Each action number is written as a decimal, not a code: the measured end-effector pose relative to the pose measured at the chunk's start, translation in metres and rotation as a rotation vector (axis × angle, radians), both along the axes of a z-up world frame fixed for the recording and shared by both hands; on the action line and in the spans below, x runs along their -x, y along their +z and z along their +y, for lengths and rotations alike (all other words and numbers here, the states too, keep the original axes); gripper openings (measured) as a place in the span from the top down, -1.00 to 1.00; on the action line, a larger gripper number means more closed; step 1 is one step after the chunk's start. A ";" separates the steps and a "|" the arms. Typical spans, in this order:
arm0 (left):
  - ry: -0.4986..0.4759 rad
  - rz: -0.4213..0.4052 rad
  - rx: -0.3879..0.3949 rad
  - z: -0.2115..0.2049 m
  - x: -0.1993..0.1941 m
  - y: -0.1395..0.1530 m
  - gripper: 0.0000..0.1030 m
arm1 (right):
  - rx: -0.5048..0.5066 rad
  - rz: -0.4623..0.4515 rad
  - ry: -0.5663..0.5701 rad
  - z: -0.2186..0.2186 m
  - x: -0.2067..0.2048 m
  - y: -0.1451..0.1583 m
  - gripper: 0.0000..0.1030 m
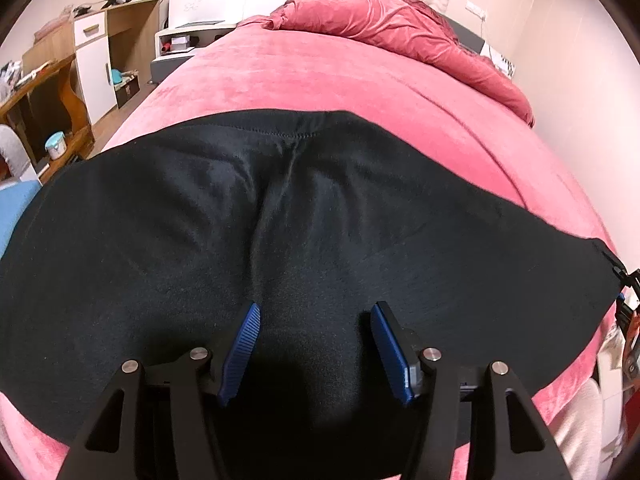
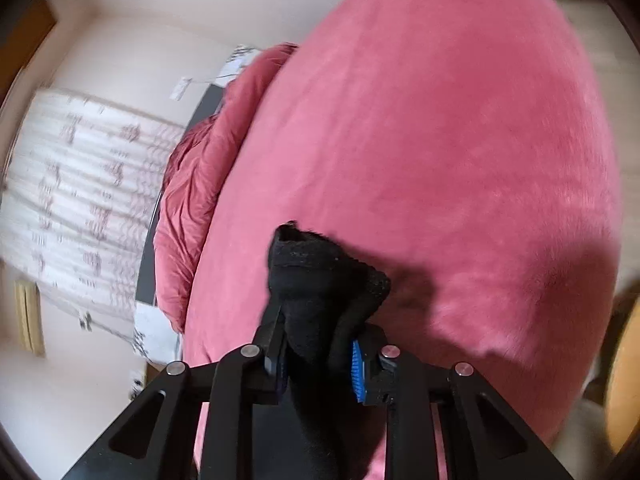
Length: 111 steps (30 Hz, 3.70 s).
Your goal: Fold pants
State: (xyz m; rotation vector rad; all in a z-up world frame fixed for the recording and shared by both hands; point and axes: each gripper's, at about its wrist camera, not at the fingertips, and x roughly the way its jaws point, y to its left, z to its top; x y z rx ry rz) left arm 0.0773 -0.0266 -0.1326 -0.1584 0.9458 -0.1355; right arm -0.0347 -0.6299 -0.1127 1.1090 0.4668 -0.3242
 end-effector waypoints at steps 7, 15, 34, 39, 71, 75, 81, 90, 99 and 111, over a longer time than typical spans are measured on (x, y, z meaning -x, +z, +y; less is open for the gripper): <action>0.034 -0.021 0.049 0.017 0.007 0.004 -0.14 | 0.211 0.023 0.084 0.054 -0.007 0.073 0.54; 0.091 -0.030 0.085 0.044 0.013 0.005 -0.14 | 0.418 -0.009 0.169 0.133 -0.017 0.133 0.55; 0.074 -0.025 0.117 0.053 0.014 -0.003 -0.14 | 0.677 -0.072 0.544 0.347 -0.042 0.133 0.55; 0.073 -0.024 0.132 0.057 0.014 -0.004 -0.14 | 0.714 -0.022 0.649 0.389 -0.053 0.101 0.54; -0.092 -0.040 0.314 0.018 0.017 0.019 -0.15 | 0.692 0.095 0.669 0.373 -0.024 0.036 -0.41; -0.189 -0.003 0.380 -0.018 0.000 0.023 -0.17 | 0.721 0.181 0.471 0.319 -0.020 0.043 0.10; -0.255 0.092 0.327 -0.068 -0.024 0.010 -0.25 | 0.570 0.258 0.391 0.276 -0.023 0.018 0.45; -0.240 0.111 0.367 -0.074 -0.028 0.007 0.54 | 0.569 0.307 0.428 0.280 -0.035 0.002 0.45; -0.290 0.047 0.445 -0.054 -0.016 0.038 0.58 | 0.614 0.349 0.447 0.286 -0.032 0.000 0.44; -0.252 0.116 0.396 -0.057 -0.025 -0.016 0.53 | 0.643 0.349 0.432 0.292 -0.026 0.014 0.44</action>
